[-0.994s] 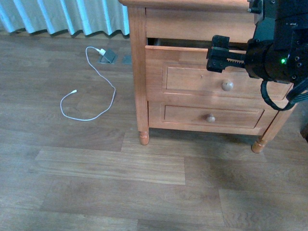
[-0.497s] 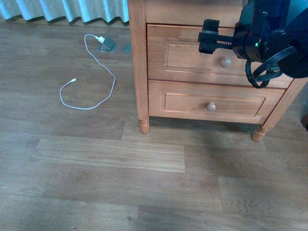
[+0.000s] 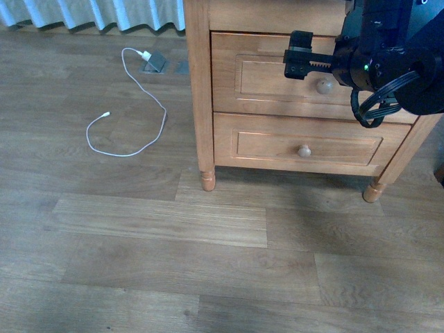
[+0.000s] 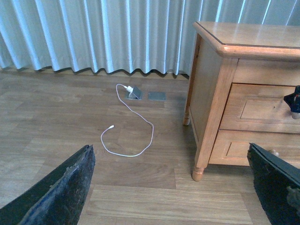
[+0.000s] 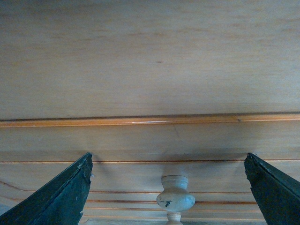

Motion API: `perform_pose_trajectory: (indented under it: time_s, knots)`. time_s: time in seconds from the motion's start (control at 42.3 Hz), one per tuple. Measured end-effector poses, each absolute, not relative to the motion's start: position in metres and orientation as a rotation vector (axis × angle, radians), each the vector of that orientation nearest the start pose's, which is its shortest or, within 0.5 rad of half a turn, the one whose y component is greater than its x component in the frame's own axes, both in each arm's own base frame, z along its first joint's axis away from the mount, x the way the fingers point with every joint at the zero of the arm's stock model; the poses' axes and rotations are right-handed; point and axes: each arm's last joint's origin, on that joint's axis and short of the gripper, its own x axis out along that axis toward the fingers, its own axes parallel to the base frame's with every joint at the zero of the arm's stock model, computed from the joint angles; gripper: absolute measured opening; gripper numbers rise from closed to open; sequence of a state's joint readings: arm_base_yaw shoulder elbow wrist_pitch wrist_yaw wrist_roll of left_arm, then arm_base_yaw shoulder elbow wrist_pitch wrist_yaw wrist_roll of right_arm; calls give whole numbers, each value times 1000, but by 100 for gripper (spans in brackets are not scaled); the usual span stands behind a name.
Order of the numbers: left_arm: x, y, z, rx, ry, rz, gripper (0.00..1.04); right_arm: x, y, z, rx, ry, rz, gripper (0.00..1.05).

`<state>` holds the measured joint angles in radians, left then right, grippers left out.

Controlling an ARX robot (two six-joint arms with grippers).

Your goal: Put charger into drawer

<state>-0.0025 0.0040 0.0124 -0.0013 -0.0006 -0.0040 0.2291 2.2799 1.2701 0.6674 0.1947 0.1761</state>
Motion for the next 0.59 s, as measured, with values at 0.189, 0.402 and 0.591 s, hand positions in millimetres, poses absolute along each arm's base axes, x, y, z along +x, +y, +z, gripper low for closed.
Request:
perform_pose_trajectory:
  time_s: [0.189, 0.402, 0.591]
  knots:
    - [97, 0, 167, -4, -7, -2, 99, 436, 94, 114, 87, 315, 54, 96]
    - [97, 0, 167, -4, -7, -2, 99, 381, 83, 159, 67, 257, 155, 96]
    - [97, 0, 167, -4, -7, -2, 99, 332, 68, 183, 76, 268, 197, 96]
